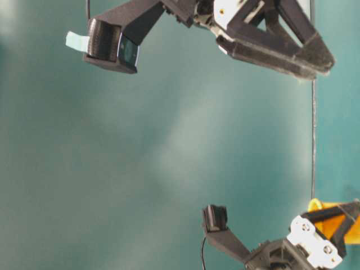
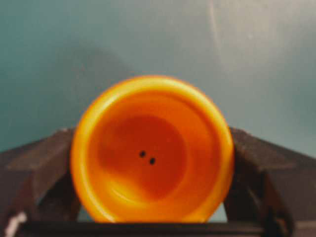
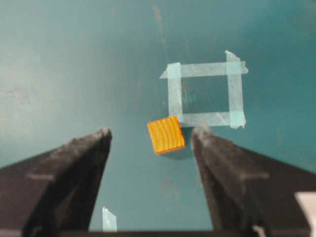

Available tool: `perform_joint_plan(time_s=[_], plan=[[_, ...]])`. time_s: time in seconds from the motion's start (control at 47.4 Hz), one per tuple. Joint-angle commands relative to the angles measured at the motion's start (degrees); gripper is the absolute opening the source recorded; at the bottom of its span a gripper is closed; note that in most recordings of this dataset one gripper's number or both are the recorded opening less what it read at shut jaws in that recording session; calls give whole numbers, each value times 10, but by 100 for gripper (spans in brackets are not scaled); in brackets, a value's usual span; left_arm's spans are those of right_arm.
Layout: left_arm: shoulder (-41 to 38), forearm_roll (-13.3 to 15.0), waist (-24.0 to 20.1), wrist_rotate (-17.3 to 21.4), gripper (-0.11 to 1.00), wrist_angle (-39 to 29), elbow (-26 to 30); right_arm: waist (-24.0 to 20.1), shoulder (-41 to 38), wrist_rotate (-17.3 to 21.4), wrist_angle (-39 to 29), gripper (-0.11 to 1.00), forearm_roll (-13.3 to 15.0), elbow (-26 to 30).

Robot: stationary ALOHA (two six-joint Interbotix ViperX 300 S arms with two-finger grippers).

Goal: Hold the block with right arm and the cup with left arm, then put the block into the cup.
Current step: 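Grasp the orange cup with left gripper and orange cube with right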

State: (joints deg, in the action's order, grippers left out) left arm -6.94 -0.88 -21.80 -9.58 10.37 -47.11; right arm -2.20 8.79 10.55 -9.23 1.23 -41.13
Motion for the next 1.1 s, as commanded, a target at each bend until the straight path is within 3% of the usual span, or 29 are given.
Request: perform_joint_plan(time_s=[0.0,0.063,0.211,0.464,0.781,1.076], plan=[[6,-2,-2,0,74,3,11,-1,5,-1,6,66,2,16],[9,-2,-2,-1,68,2,9,-1,3,-1,6,66,3,15],[24,-2,11,-1,68,-4,2,-1,-13,-2,6,66,10,13],[76,-2,70,7,68,-38,3,-1,-63,-2,17,66,39,15],[92,-2,152,6,68,-121,47,-1,-111,-2,71,66,51,19],[81,-2,197,9,68,-134,99,-1,-136,-3,76,66,51,23]])
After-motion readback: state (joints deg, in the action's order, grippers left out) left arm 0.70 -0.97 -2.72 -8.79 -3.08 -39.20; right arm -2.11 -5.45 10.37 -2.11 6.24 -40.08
